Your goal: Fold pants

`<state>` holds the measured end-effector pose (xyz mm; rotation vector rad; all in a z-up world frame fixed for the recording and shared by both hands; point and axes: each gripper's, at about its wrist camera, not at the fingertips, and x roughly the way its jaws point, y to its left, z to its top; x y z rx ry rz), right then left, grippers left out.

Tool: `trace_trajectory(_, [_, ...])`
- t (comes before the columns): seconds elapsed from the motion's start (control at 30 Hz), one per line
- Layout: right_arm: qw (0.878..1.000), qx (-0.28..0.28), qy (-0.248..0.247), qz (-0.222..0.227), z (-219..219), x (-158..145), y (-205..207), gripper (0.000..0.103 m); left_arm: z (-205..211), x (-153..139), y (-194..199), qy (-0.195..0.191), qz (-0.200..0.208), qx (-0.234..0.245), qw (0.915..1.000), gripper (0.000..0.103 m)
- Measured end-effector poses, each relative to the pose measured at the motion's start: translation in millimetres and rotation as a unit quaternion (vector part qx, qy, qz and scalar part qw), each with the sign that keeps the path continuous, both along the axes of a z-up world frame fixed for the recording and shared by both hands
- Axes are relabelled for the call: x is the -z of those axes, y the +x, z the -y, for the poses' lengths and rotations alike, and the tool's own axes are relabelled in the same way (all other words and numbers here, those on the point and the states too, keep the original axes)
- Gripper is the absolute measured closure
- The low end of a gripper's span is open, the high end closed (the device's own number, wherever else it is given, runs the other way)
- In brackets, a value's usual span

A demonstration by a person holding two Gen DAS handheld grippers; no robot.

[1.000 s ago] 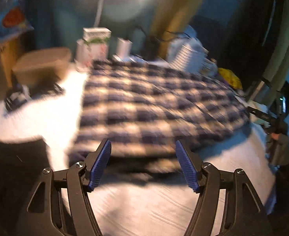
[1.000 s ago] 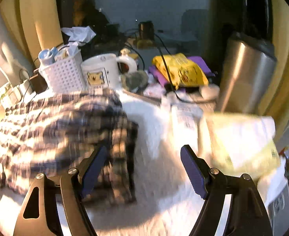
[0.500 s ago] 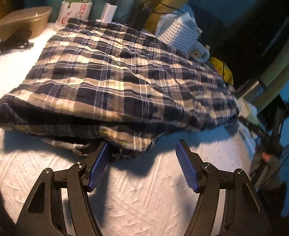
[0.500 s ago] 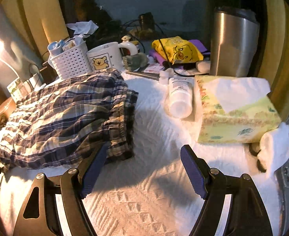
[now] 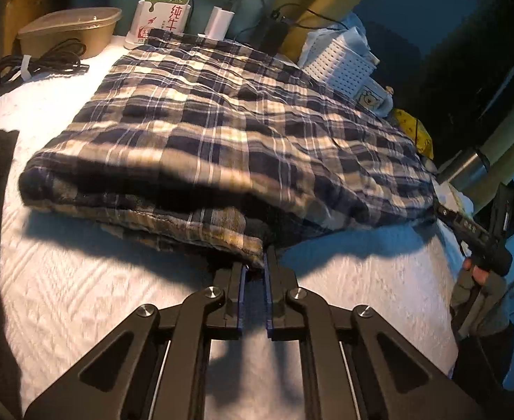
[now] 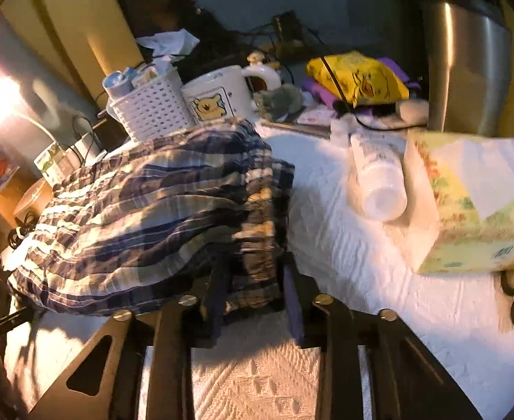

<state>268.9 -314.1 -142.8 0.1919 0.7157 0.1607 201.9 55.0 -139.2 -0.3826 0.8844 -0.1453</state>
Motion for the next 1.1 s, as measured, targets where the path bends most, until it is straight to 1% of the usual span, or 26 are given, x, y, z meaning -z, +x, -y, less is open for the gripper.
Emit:
trace_trajectory(0.1, [1.000,0.002,0.003,0.009,3.4,-4.2,-6.4,0.077,0.6,-2.6,-10.3,-0.004,-0.003,0.000,1.0000,0.097])
trace_trajectory(0.2, [1.000,0.002,-0.011,0.019,2.4,-12.2,-15.3,0.077,3.3,-5.2,-20.2,-0.004,-0.005,0.002,1.0000,0.098])
trace_trajectory(0.33, [1.000,0.005,-0.015,0.027,4.3,-23.5,-28.7,0.077,6.5,-4.1,-32.6,-0.006,-0.015,0.011,0.9998,0.098])
trace_trajectory(0.37, [0.999,0.004,-0.015,0.029,4.7,-27.0,-33.8,0.077,7.2,-2.8,-37.0,-0.007,-0.019,0.014,0.9997,0.103])
trace_trajectory(0.47, [0.999,0.002,-0.025,0.036,4.0,-35.2,-50.7,0.077,7.6,-0.4,-47.1,-0.005,-0.023,0.018,0.9996,0.103])
trace_trajectory(0.53, [0.999,0.004,-0.037,0.035,4.0,-36.1,-59.0,0.077,4.9,-1.5,-54.5,0.007,-0.021,0.020,0.9996,0.103])
trace_trajectory(0.57, [0.998,0.008,-0.045,0.031,5.2,-33.2,-61.7,0.077,4.2,-3.6,-58.6,0.019,-0.019,0.020,0.9994,0.103])
trace_trajectory(0.7, [0.998,0.023,-0.059,0.002,9.0,-12.8,-64.0,0.077,-5.3,-15.7,-67.8,0.052,-0.003,0.021,0.9984,0.101])
trace_trajectory(0.8, [0.997,0.032,-0.066,-0.008,6.8,-3.6,-66.9,0.077,-12.2,-26.5,-62.4,0.086,0.020,0.019,0.9959,0.101])
trace_trajectory(0.87, [0.997,0.041,-0.069,-0.007,5.8,-4.4,-68.2,0.077,-12.7,-30.7,-50.8,0.105,0.038,0.023,0.9934,0.101])
trace_trajectory(0.93, [0.996,0.048,-0.073,-0.004,5.5,-9.2,-69.4,0.069,-15.2,-29.9,-36.4,0.120,0.048,0.023,0.9913,0.101])
trace_trajectory(0.97, [0.996,0.051,-0.078,0.000,5.3,-12.7,-71.1,0.066,-16.6,-28.7,-30.6,0.125,0.049,0.025,0.9907,0.101])
trace_trajectory(1.0, [0.995,0.054,-0.083,0.006,5.3,-17.3,-73.2,0.060,-18.9,-26.6,-25.1,0.129,0.049,0.027,0.9901,0.100])
trace_trajectory(1.03, [0.994,0.059,-0.086,0.013,6.5,-22.6,-76.0,0.057,-20.6,-24.6,-18.8,0.134,0.048,0.026,0.9895,0.100])
trace_trajectory(1.1, [0.994,0.063,-0.089,0.023,6.7,-30.5,-79.7,0.056,-26.2,-19.9,-6.6,0.146,0.040,0.016,0.9884,0.100])
